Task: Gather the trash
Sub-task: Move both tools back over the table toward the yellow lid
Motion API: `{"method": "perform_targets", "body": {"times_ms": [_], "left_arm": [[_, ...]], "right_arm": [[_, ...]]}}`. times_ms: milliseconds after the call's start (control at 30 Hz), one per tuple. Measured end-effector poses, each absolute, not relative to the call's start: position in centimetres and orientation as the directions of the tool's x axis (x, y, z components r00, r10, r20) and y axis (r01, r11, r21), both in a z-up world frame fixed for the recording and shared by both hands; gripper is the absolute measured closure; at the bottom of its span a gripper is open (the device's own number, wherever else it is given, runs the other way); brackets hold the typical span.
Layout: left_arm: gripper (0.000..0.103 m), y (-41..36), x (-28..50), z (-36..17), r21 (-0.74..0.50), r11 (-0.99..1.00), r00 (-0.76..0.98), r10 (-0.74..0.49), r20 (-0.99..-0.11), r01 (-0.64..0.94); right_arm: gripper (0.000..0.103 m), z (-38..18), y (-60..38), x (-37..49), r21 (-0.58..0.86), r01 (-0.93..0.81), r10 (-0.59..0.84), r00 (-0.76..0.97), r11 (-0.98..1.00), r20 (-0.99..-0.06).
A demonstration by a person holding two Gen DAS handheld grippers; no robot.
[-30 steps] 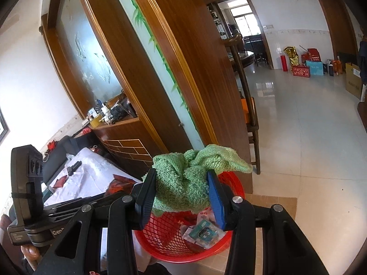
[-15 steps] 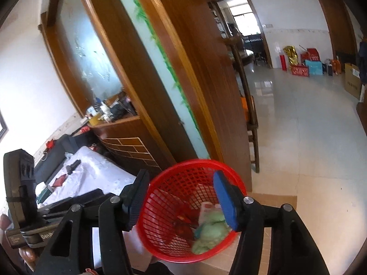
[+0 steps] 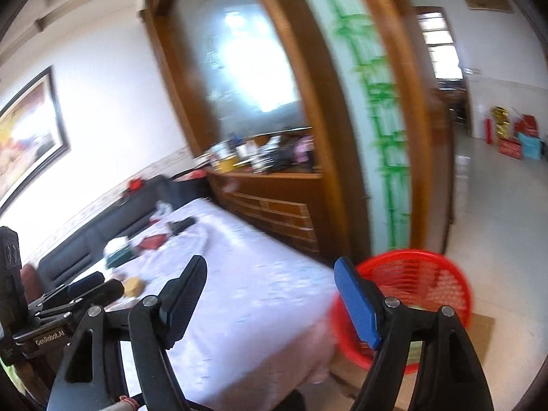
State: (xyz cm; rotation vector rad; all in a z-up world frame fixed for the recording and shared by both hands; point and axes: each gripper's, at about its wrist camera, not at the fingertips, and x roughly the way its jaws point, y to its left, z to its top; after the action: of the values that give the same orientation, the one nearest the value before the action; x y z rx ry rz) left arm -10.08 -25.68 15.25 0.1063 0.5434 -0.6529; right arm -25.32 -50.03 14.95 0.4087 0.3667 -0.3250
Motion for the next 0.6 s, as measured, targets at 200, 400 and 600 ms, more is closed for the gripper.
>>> {"method": "perform_targets", "body": {"times_ms": [200,400,600], "left_arm": [[0.020,-16.3,-8.4,15.3,-0.077,0.899,0.763,-0.410,-0.499,0.432],[0.020,-10.4,-5.9,13.4,-0.094,0.948,0.784,-0.304,-0.541,0.303],[0.020,-7.0,-3.6,11.4,-0.125,0.965,0.763,-0.258,-0.592,0.230]], "right_arm": [[0.020,15.3,-43.5,-20.2,0.293,0.238,-0.105,0.908,0.926,-0.405],[0.020,14.4,-37.8,-14.8,0.248,0.131,-0.003,0.889,0.960,-0.458],[0.020,13.0,-34.2,-10.3,0.227,0.042,0.076,0.870,0.973,-0.487]]}}
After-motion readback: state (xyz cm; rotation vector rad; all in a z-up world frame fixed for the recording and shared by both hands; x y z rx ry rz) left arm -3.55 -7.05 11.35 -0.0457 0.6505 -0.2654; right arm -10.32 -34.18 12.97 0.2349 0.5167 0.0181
